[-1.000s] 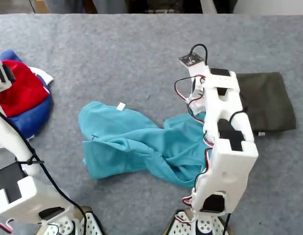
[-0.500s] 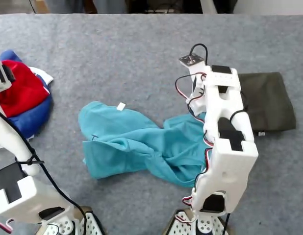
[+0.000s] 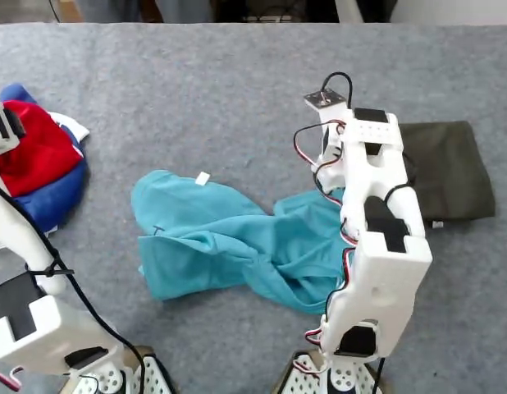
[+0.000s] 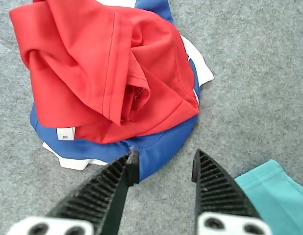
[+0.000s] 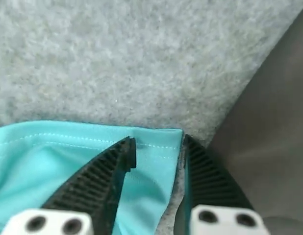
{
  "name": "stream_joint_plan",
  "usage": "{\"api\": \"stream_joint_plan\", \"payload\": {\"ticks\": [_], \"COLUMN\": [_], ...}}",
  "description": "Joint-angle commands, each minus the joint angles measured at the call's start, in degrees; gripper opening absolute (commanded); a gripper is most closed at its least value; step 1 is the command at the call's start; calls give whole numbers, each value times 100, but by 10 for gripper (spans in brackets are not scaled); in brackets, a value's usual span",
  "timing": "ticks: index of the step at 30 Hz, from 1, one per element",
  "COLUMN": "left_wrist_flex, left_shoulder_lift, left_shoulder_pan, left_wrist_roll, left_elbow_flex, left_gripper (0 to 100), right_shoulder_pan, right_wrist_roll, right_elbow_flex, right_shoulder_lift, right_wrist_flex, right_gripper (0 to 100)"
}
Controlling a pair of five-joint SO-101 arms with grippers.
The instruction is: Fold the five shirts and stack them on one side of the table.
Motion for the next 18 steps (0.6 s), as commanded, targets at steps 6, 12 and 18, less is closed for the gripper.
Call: {"api": "stream_joint_plan", "payload": {"ticks": [6,12,18], "left_wrist_flex": [-18,-18,-18], "left_shoulder_lift": [-237,-237,-237], "left_shoulder_pan": [-4,-4,-4], "left_wrist_roll": [18,18,18], "left_elbow_flex": [-13,-13,-13], "left_gripper": [195,195,195], "right_shoulder_pan": [105,97,79], "right_wrist_roll": [-158,-167,-167], "right_elbow_flex": [75,514,576], "right_shoulder_lift": [-31,-31,-31], "right_wrist_flex": [-387,-730,-747], "right_gripper": [163,163,120]}}
